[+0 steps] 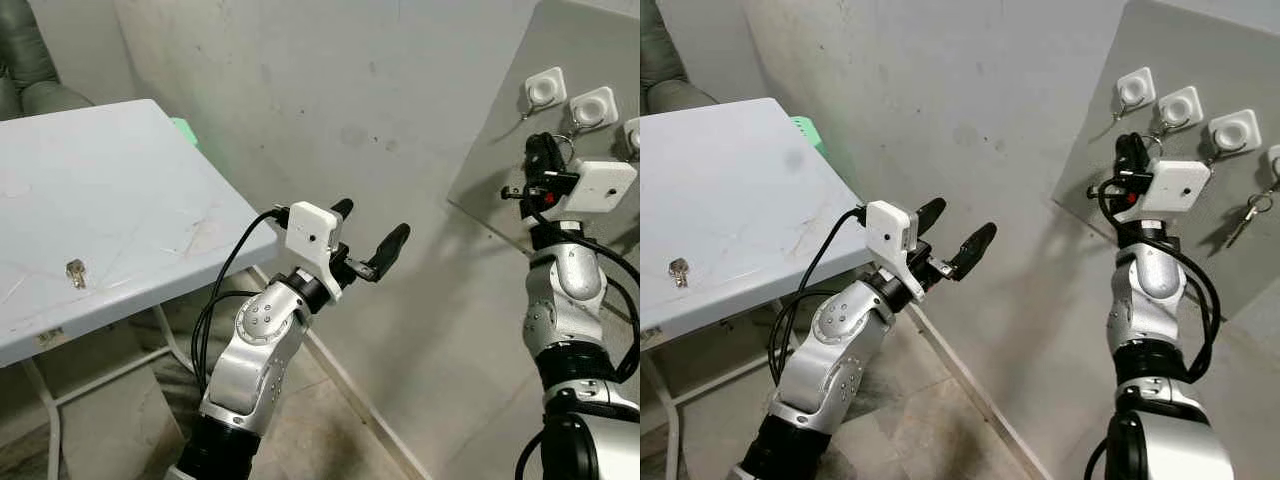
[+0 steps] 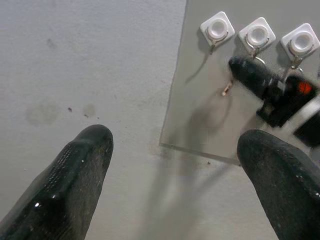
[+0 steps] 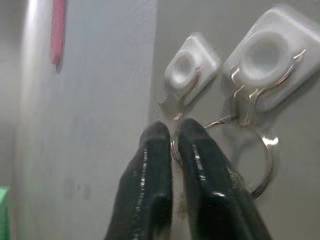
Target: Hang keys on a hook
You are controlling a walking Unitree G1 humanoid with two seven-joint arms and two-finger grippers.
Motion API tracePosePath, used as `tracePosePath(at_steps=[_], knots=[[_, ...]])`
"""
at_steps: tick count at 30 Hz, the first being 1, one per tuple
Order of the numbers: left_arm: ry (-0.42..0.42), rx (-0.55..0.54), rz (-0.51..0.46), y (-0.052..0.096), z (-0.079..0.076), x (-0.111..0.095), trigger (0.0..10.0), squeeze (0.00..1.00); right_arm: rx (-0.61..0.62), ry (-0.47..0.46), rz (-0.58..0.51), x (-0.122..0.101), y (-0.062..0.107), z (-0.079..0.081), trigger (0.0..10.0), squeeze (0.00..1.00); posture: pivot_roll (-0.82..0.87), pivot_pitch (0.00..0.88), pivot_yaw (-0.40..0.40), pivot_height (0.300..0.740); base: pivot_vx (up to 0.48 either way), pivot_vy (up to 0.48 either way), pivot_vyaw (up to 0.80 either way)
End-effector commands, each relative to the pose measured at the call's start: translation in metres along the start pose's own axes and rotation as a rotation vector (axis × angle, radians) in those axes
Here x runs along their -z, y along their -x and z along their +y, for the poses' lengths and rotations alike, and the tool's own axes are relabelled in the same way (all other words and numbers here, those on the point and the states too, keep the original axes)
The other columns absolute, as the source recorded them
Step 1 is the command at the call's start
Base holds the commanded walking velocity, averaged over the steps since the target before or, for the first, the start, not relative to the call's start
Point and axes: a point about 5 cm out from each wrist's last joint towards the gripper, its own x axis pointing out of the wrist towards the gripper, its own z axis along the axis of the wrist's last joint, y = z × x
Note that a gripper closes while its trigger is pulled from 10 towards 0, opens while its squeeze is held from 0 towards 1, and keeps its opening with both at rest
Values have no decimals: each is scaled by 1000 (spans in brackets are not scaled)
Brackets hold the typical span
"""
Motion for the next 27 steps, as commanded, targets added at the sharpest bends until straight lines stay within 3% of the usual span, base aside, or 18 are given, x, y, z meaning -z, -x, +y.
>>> tracePosePath(at_steps=[1, 2, 9, 14, 20, 22, 26, 27], knots=[[-1, 3, -10, -1, -3, -3, 10000, 0, -26, -15, 47, 10, 7, 5, 10000, 1000, 25, 47, -82, 740, 0, 0, 0], [11, -2, -13, -1, -3, -3, 10000, 0, -23, -57, 35, 10, 8, 8, 10000, 1000, 25, 42, -84, 740, 0, 0, 0], [33, -32, -11, 1, -1, 1, 10000, 0, -20, -108, 14, 12, 13, 15, 10000, 1000, 24, 31, -83, 740, 0, 0, 0], [60, -104, -1, 6, 10, 7, 10000, 0, -26, -121, 43, 21, 25, 19, 10000, 1000, 24, 26, -81, 740, 0, 0, 0], [35, -240, 67, 26, 34, 29, 10000, 0, -33, -124, 149, 44, 60, 23, 10000, 1000, 18, 19, -75, 740, 0, 0, 0], [29, -251, 76, 28, 36, 32, 10000, 0, -27, -125, 169, 48, 65, 23, 10000, 1000, 15, 20, -73, 740, 0, 0, 0], [42, -357, 141, 45, 54, 56, 10000, 0, -6, -122, 282, 68, 93, 22, 10000, 992, 6, 26, -69, 740, 0, 0, 0], [46, -377, 157, 48, 57, 61, 10000, 0, -10, -112, 299, 71, 98, 22, 10000, 239, 4, 27, -66, 740, 0, 0, 0]])
